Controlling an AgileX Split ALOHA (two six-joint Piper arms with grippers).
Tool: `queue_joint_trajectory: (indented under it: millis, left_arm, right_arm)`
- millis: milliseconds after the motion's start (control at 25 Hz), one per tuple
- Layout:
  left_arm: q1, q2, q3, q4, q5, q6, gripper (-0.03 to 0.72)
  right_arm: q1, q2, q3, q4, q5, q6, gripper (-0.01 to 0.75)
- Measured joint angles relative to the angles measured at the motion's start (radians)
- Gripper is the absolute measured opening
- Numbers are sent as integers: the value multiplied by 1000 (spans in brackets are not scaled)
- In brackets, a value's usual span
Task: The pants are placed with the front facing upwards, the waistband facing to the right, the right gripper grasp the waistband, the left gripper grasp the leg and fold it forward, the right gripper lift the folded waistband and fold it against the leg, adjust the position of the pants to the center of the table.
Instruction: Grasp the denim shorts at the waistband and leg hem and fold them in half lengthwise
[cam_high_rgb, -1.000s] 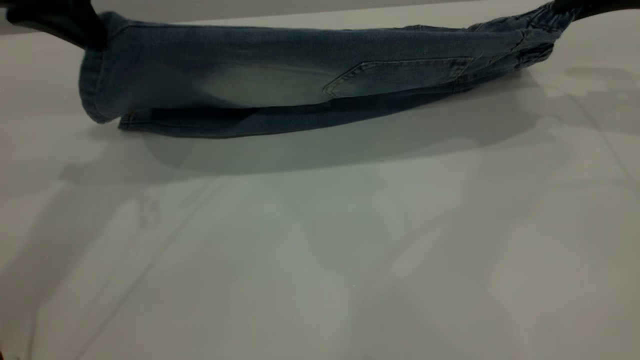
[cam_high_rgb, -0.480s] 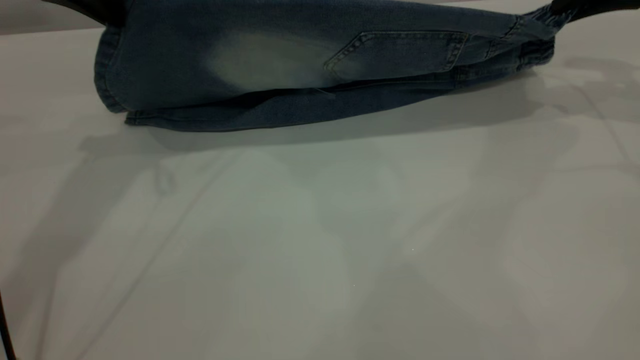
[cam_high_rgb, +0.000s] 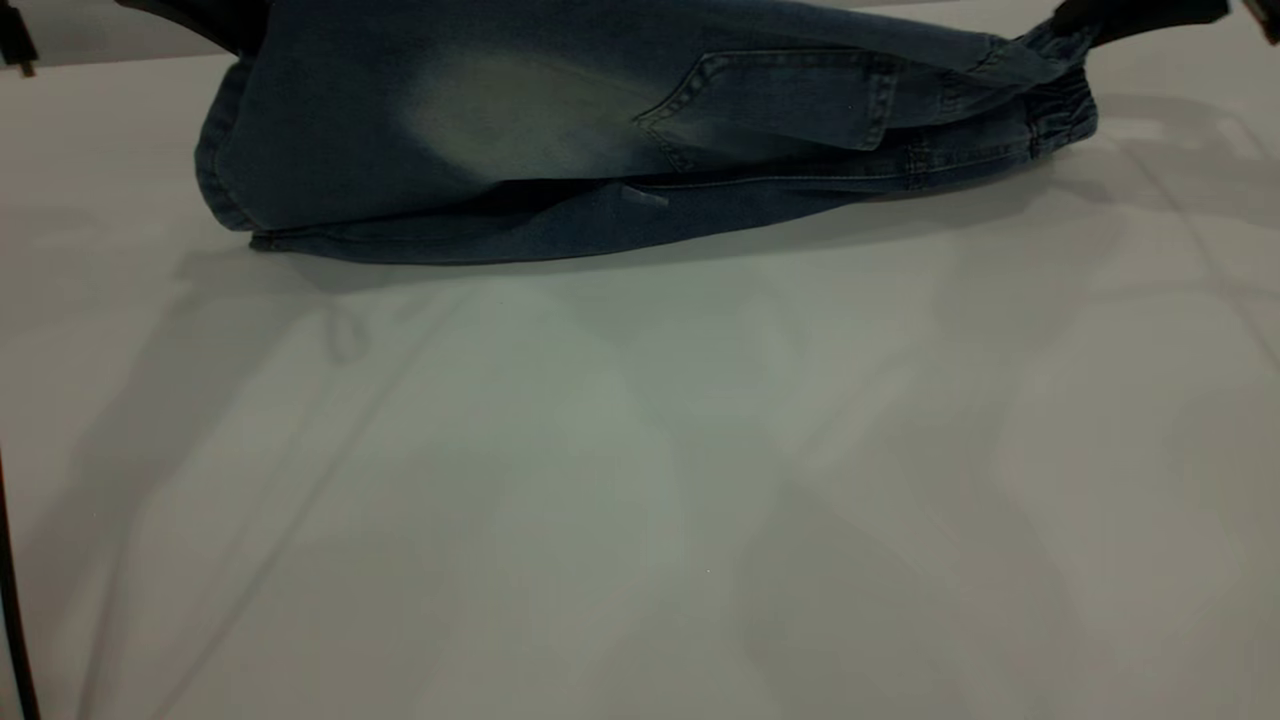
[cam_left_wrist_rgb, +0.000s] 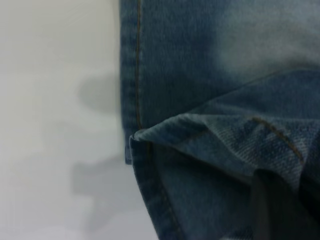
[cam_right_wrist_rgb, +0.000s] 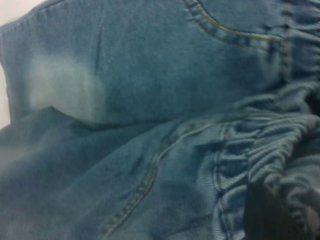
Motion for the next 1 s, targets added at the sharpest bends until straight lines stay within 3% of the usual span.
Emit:
queue_joint_trajectory:
  millis: [280, 720, 1000]
  left_arm:
    - [2, 1, -41, 31, 13, 0, 36]
    - [117, 1, -48, 20, 14, 0, 36]
    - [129, 14, -56, 25, -29, 3, 36]
  right_arm:
    - [27, 57, -100, 0, -7, 20, 36]
    - [28, 116, -147, -4, -7, 43, 55]
    - [28, 116, -146, -8, -15, 42, 85]
